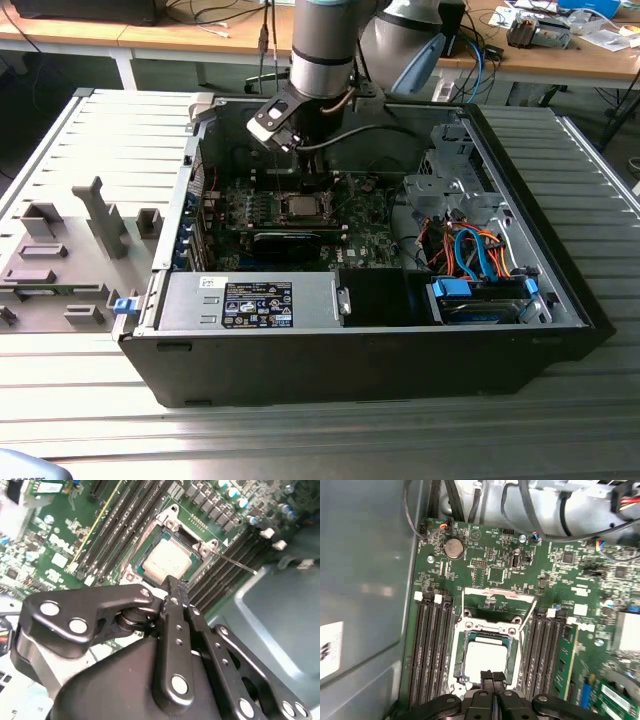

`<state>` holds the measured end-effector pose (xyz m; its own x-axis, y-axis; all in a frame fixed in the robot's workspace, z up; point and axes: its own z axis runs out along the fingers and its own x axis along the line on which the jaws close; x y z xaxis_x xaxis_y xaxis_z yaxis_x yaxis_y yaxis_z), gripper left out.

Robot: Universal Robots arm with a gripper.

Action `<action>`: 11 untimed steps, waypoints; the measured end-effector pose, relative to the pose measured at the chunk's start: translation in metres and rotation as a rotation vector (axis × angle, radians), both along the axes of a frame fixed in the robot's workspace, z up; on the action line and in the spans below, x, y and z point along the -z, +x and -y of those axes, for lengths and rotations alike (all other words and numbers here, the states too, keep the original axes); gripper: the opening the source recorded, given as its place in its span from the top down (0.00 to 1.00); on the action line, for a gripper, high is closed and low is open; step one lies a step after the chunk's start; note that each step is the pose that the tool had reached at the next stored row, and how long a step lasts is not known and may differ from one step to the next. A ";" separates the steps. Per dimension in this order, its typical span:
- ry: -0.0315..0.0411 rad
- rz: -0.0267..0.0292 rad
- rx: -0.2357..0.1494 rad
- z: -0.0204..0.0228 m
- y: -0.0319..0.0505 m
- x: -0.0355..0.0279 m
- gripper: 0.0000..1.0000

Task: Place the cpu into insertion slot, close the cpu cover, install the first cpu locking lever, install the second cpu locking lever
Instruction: 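Place the cpu into insertion slot, then close the cpu cover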

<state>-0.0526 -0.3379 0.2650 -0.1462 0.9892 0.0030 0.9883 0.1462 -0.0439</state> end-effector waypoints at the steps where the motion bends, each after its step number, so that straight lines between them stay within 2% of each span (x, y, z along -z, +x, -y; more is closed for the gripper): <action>1: 0.0001 0.0000 0.000 0.0000 0.0000 -0.0187 0.89; 11: 0.0001 0.0000 0.000 0.0000 0.0000 -0.0236 0.89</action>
